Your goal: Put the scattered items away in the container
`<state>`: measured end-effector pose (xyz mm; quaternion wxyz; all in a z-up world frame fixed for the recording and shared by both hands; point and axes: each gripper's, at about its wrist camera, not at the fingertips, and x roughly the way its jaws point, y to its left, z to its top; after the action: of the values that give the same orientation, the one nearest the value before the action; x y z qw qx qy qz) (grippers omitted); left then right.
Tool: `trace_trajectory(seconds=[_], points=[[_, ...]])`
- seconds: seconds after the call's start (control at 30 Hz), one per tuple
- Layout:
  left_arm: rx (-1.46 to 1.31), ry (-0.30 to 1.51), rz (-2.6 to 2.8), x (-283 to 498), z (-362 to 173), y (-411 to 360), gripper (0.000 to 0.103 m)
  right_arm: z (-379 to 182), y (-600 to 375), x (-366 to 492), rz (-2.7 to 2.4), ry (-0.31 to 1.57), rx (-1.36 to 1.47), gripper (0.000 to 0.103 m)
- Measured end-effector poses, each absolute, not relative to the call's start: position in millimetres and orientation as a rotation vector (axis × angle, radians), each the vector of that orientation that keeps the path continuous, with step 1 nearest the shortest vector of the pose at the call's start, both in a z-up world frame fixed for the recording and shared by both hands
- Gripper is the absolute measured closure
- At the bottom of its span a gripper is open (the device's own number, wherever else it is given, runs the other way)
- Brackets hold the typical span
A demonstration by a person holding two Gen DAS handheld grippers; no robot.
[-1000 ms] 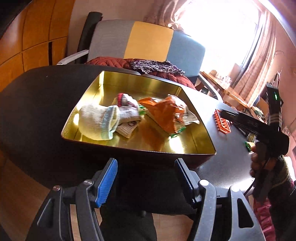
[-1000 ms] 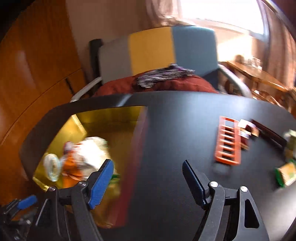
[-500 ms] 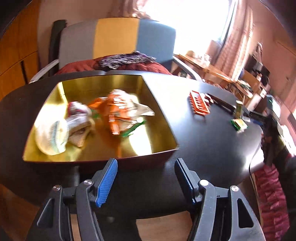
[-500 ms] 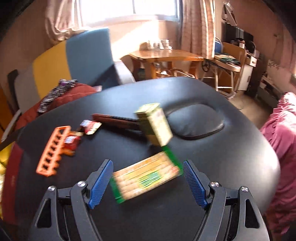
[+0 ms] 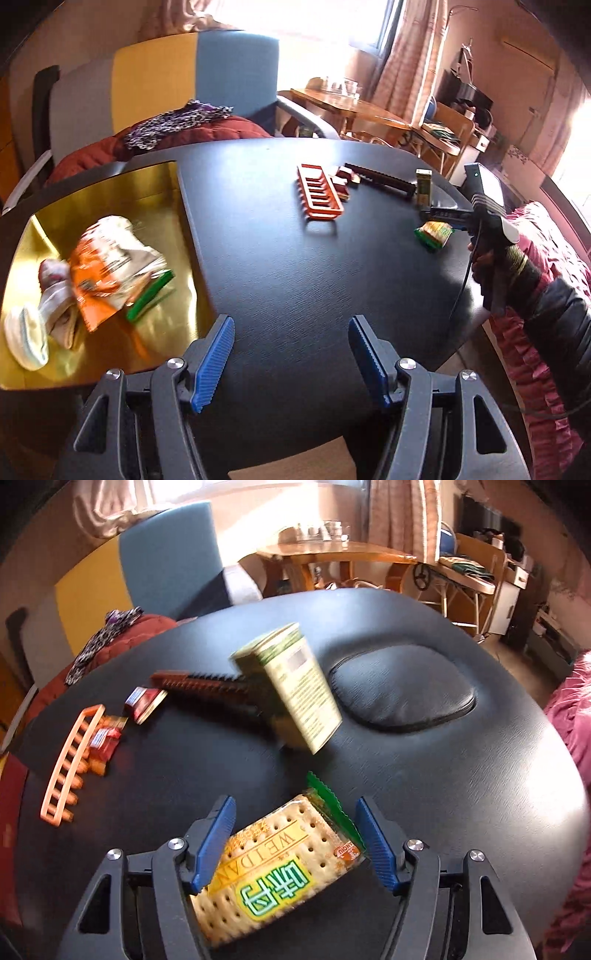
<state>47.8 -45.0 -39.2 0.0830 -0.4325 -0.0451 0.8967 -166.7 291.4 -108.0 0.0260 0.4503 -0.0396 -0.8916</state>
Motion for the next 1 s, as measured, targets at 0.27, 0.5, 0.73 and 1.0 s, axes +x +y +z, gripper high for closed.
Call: trace_trajectory(seconds=[0.27, 0.5, 0.73, 1.0], points=[[-1.256, -0.078, 2.592, 15, -37, -1, 0.038, -107, 250, -122, -2.598, -0.170, 1.312, 0.033], [-1.249, 0.016, 2.525, -11, -41, 33, 0.038, -97, 253, -106, -2.583, -0.208, 1.196, 0.033], [-1.245, 0.100, 2.450, -35, -52, 64, 0.037, -79, 298, -146, -2.767, -0.057, 1.092, 0.022], [-1.203, 0.157, 2.362, -69, -61, 94, 0.037, -75, 312, -202, -2.704, 0.114, 1.108, 0.016]])
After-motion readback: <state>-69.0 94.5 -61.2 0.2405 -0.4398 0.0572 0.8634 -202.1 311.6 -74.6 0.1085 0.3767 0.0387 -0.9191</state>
